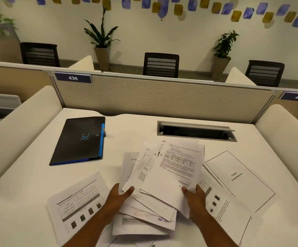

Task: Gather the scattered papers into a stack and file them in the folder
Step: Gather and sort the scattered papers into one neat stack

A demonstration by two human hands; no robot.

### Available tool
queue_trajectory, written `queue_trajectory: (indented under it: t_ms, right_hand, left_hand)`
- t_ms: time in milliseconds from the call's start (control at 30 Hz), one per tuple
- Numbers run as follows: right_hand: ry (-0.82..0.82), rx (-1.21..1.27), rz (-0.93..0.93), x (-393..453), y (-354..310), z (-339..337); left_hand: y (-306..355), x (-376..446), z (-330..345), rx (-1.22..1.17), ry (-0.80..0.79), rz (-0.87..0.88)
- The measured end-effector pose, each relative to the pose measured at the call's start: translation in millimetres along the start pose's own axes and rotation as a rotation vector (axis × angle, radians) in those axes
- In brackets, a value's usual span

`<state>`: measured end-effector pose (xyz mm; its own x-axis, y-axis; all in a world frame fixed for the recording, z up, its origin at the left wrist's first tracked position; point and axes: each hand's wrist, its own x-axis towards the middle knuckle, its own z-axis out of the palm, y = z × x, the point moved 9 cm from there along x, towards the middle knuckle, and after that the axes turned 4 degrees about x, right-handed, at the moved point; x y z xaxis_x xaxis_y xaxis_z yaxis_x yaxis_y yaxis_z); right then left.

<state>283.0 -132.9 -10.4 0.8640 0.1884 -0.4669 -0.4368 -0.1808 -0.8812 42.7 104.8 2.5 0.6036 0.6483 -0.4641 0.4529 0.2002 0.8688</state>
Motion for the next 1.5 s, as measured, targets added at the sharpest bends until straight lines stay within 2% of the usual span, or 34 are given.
queue_trajectory:
  t_ms: [133,333,467,633,767,867,1067,1267,1333,1500]
  right_hand:
    - [0.042,-0.05,0.009,0.2,2.4,-1.7]
    - [0.155,-0.19,-0.038,11.2,-11.1,-30.9]
    - [0.15,-0.047,0.032,22.6,-3.4,-42.4]
    - [0.029,0.048,0.119,24.7,12.9,-37.2]
    - [-0.051,0.057,0.088,12.4,14.5,-23.4]
    - [0.039,0.105,0.031,11.6,7.1,-31.2]
    - [0.135,0.335,0.093,26.1,-1.2,-61.2]
    - [0.004,0.417,0.123,58.4,17.9,-60.7]
    - [-0.06,0.388,0.142,22.5,-6.0,-38.8]
    - [-0.187,0.258,0.085,-0.5,-9.4,3.0]
  left_hand:
    - [-5.5,-1.0,1.0,0.032,-0.056,-0.018]
    - [-11.8,1.8,-24.7,0.038,-0.007,-0.055]
    - [-18.9,5.5,-35.8,0.057,0.064,-0.091]
    - [-18.9,3.9,-29.6,0.032,0.072,-0.174]
    - [-14.9,8.5,-31.5,0.084,0.113,-0.149]
    - [-8.4,7.3,-37.4,0.166,0.18,-0.118]
    - [2.9,6.1,-72.0,0.2,0.356,-0.087]
    - [13.0,2.7,-87.2,0.18,0.46,-0.052]
    - [19.3,1.7,-78.2,0.189,0.435,-0.019]
    - [35.2,-4.8,-46.8,0.153,0.352,0.034]
